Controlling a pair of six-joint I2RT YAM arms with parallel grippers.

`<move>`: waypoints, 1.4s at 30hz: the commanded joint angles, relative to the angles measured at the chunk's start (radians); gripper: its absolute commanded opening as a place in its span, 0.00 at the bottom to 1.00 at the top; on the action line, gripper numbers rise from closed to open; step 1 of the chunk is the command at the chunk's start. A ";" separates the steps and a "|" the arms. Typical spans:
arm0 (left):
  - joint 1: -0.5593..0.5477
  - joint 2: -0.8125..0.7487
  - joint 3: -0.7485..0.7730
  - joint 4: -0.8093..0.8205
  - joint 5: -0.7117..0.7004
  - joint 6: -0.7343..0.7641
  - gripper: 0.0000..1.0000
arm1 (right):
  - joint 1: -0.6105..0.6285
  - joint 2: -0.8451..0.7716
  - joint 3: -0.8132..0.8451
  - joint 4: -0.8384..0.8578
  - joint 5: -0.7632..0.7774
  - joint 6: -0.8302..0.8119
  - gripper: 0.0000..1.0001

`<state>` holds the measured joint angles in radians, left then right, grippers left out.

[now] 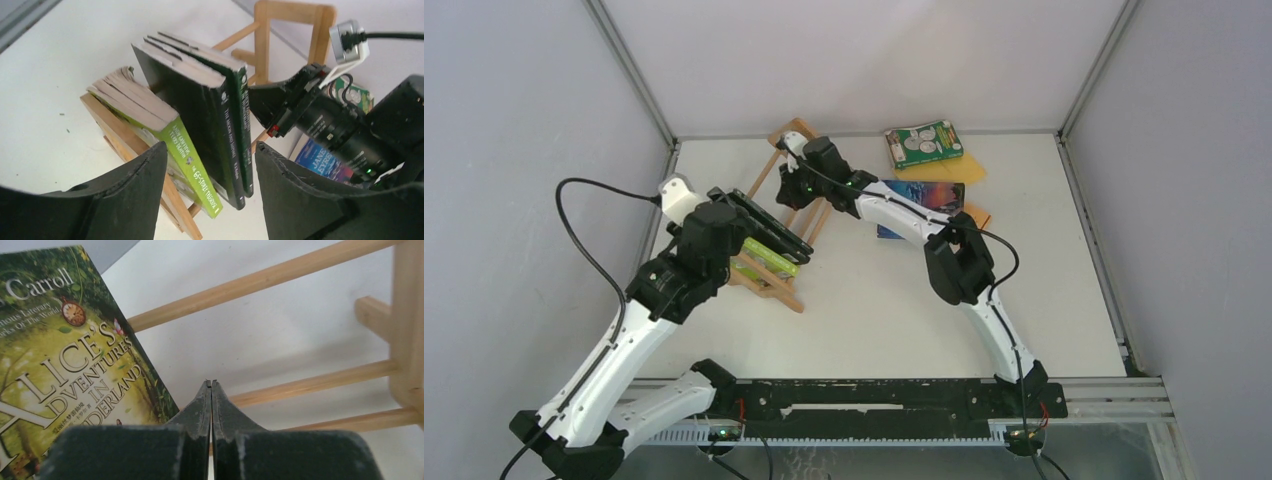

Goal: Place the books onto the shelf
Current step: Adjust the book on the shelf.

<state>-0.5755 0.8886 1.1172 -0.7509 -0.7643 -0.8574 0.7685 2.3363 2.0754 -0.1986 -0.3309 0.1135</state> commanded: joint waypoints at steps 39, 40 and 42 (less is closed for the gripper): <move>-0.129 -0.171 -0.398 0.115 -0.062 -0.111 0.58 | 0.118 0.098 0.089 -0.121 -0.174 0.281 0.03; -0.138 -0.172 -0.392 0.101 -0.080 -0.124 0.58 | 0.115 0.098 0.089 -0.121 -0.165 0.284 0.03; -0.156 -0.172 -0.378 0.065 -0.117 -0.150 0.58 | 0.110 0.098 0.090 -0.120 -0.148 0.285 0.03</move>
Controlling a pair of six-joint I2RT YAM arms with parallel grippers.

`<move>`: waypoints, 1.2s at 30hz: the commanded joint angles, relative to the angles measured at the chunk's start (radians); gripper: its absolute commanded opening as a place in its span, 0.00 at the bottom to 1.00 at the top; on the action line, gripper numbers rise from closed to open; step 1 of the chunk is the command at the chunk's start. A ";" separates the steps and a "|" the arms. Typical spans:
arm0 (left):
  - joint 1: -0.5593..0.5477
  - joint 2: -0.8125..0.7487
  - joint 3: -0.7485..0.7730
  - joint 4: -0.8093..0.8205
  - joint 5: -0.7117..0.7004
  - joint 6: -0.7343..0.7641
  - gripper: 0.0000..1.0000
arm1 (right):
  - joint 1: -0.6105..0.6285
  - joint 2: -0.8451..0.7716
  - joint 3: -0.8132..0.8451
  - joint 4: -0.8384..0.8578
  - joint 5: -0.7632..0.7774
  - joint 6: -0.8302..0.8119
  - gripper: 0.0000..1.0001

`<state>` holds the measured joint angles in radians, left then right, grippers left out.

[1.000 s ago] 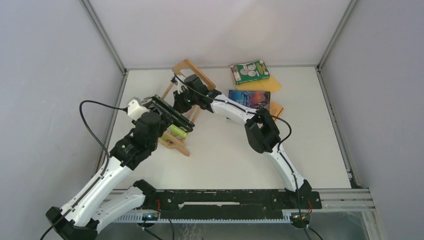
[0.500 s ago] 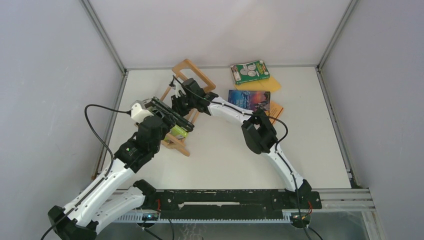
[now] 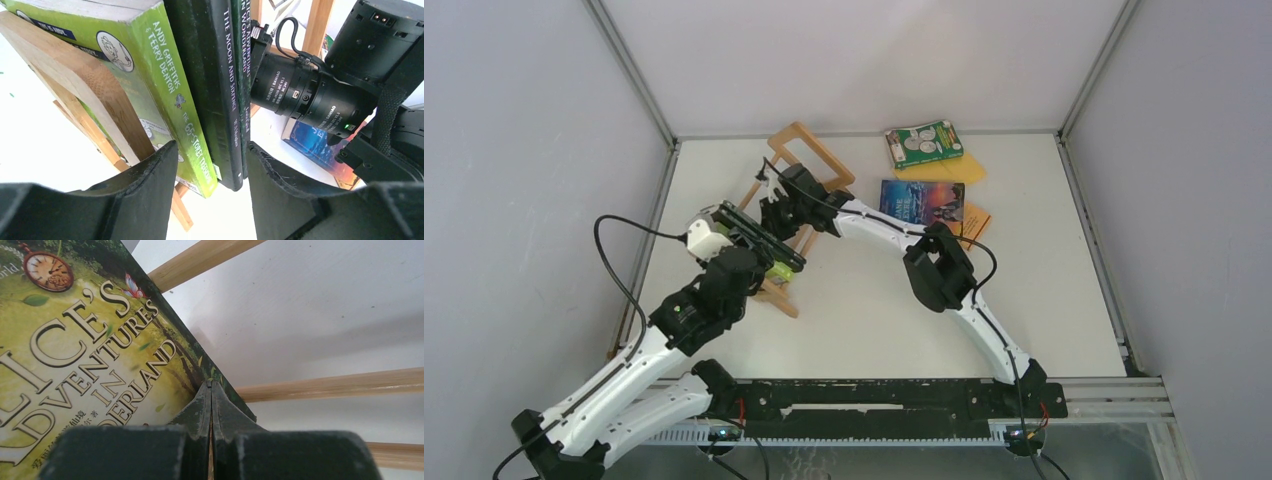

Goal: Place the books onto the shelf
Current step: Adjust the book on the shelf.

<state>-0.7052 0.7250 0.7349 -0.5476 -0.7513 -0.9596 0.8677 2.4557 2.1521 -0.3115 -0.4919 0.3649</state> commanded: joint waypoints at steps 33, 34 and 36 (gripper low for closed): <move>-0.197 0.104 0.343 -0.765 -0.368 -0.552 0.02 | -0.040 0.000 0.015 -0.005 0.060 0.037 0.04; -0.197 0.098 0.335 -0.775 -0.364 -0.574 0.00 | -0.041 0.000 0.016 -0.008 0.059 0.035 0.04; -0.199 0.088 0.322 -0.787 -0.354 -0.603 0.00 | -0.040 0.001 0.016 -0.016 0.058 0.027 0.05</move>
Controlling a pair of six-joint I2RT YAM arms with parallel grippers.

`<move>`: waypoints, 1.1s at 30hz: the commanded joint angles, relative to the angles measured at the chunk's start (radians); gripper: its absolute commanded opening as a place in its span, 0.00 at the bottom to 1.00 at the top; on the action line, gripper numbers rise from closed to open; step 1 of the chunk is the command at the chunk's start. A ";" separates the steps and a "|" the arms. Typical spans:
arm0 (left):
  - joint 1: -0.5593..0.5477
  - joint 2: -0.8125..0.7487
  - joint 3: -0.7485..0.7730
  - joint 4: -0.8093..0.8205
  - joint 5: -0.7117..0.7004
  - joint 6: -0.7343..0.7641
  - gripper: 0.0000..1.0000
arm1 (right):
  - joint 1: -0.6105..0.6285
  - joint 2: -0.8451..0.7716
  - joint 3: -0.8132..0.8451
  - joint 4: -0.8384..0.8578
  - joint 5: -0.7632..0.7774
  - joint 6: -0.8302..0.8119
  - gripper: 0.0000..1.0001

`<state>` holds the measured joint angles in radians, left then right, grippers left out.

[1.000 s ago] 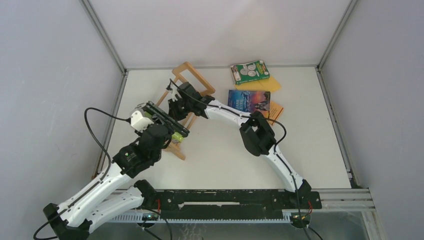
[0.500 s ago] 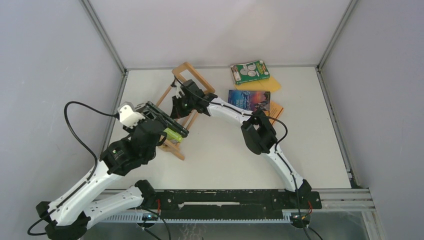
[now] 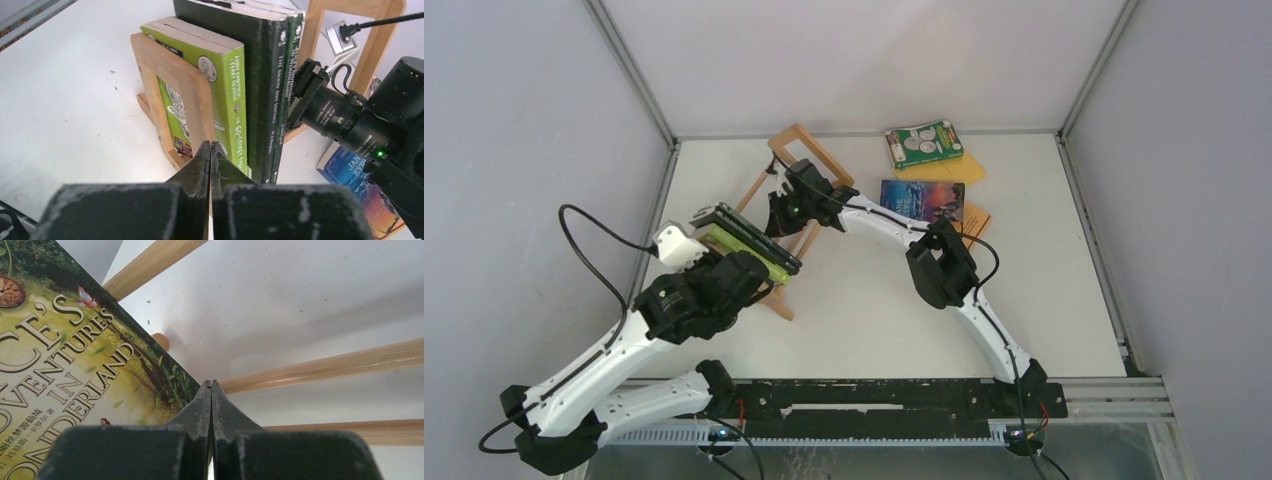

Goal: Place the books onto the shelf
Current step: Adjust the book on the shelf.

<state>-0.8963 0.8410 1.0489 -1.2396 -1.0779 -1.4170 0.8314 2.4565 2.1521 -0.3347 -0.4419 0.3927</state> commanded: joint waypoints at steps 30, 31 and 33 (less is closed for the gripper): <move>-0.026 0.044 -0.294 0.069 -0.029 -0.321 0.00 | 0.031 0.012 0.009 0.028 -0.220 0.054 0.04; -0.026 0.045 -0.299 0.077 -0.027 -0.319 0.00 | 0.033 0.011 0.009 0.028 -0.232 0.058 0.04; -0.026 0.046 -0.309 0.089 -0.024 -0.312 0.00 | 0.041 0.007 0.002 0.039 -0.257 0.071 0.04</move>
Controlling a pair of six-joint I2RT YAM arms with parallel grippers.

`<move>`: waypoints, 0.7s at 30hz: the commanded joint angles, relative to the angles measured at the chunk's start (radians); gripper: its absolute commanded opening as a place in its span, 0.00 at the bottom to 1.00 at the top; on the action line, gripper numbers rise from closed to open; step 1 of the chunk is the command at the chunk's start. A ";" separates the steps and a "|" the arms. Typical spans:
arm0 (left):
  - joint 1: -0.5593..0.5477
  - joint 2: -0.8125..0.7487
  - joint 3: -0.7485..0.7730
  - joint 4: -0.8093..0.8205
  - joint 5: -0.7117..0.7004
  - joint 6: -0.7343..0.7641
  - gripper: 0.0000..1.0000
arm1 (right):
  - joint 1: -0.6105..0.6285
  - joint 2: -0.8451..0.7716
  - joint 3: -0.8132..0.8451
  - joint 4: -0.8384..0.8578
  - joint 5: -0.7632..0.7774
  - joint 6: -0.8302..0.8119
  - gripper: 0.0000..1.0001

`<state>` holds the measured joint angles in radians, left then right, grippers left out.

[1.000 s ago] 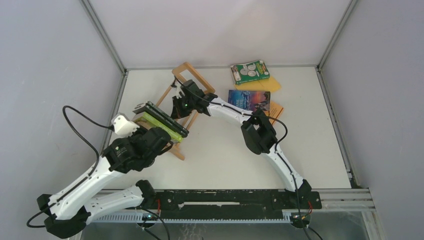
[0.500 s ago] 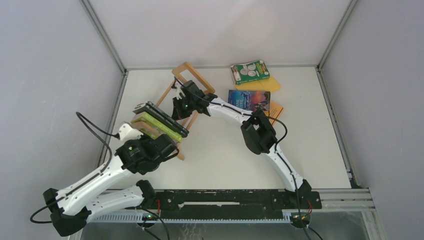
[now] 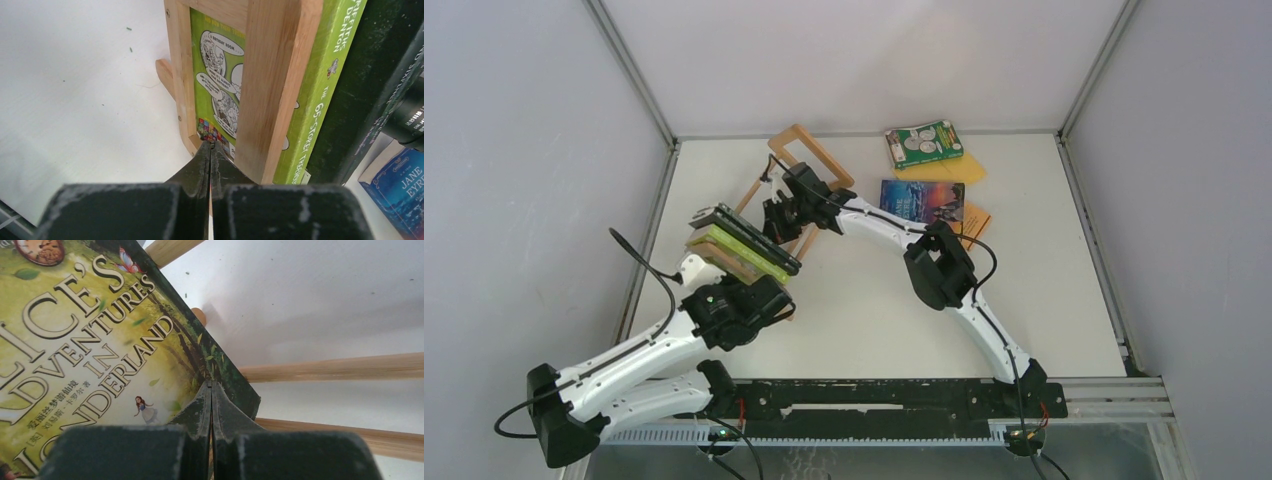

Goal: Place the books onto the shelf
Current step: Adjust the book on the shelf.

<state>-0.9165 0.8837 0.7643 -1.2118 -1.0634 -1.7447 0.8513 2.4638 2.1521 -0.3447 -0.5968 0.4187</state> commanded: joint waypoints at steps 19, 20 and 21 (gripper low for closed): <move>-0.006 -0.038 -0.068 0.086 -0.018 0.031 0.00 | 0.103 -0.007 -0.031 0.076 -0.172 0.109 0.04; -0.005 -0.039 -0.069 0.086 -0.017 0.032 0.00 | 0.104 -0.009 -0.034 0.076 -0.172 0.109 0.04; -0.005 -0.041 -0.071 0.085 -0.016 0.033 0.00 | 0.105 -0.010 -0.038 0.076 -0.170 0.109 0.04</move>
<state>-0.9165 0.8562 0.6994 -1.1637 -1.0580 -1.7195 0.9016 2.4638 2.1239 -0.2939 -0.6731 0.4908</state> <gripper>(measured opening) 0.003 0.042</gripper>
